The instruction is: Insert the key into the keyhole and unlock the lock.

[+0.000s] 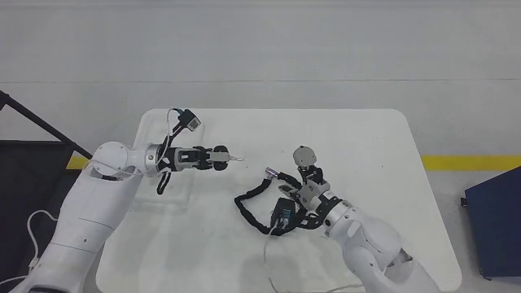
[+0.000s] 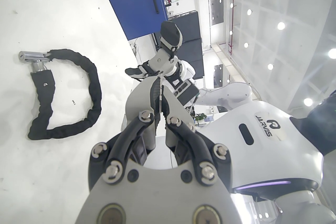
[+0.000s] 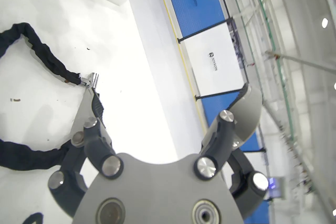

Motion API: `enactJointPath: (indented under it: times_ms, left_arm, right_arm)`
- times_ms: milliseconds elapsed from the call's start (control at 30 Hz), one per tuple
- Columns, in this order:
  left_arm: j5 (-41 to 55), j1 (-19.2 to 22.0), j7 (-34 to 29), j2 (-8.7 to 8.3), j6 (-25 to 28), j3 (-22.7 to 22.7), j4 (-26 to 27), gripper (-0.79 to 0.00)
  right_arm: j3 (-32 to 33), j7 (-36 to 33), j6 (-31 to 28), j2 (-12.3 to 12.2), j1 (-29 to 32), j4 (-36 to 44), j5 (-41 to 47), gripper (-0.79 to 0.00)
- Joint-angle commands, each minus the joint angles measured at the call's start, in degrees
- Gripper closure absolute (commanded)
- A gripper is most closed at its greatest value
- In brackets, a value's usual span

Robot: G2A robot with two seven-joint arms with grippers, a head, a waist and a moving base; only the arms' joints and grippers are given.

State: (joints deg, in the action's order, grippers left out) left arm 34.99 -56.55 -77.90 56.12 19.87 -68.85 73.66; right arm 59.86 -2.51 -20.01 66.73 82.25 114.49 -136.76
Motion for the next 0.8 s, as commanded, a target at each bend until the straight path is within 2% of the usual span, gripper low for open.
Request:
enactJointPath:
  times_ms: [0, 167, 333, 533, 767]
  left_arm:
    - [-0.1, -0.2, -0.5, -0.11, 0.4, -0.4, -0.8, 0.0]
    - [-1.5, -0.7, -1.2, -0.45, 1.0, -1.3, -1.3, 0.0]
    - [-2.4, -1.2, -1.3, -0.6, 1.4, -1.6, -1.2, 0.0]
    - [-3.3, -1.6, -1.1, -0.63, 1.9, -1.4, -0.7, 0.0]
    - [-3.7, -1.7, -0.8, -0.7, 2.0, -1.6, -0.4, 0.0]
  right_arm:
    - [-3.3, -0.2, 0.0, 0.7, -3.6, -1.5, 0.9, -0.785]
    - [-9.9, -1.4, 3.2, 3.1, -11.8, -6.4, 2.4, -0.785]
    - [-14.0, -1.9, 6.6, 5.1, -16.5, -9.1, 4.2, -0.785]
    - [-15.3, -2.9, 8.6, 6.4, -18.9, -11.5, 5.3, -0.785]
    - [-14.6, -3.6, 8.9, 6.8, -18.5, -11.7, 5.4, -0.785]
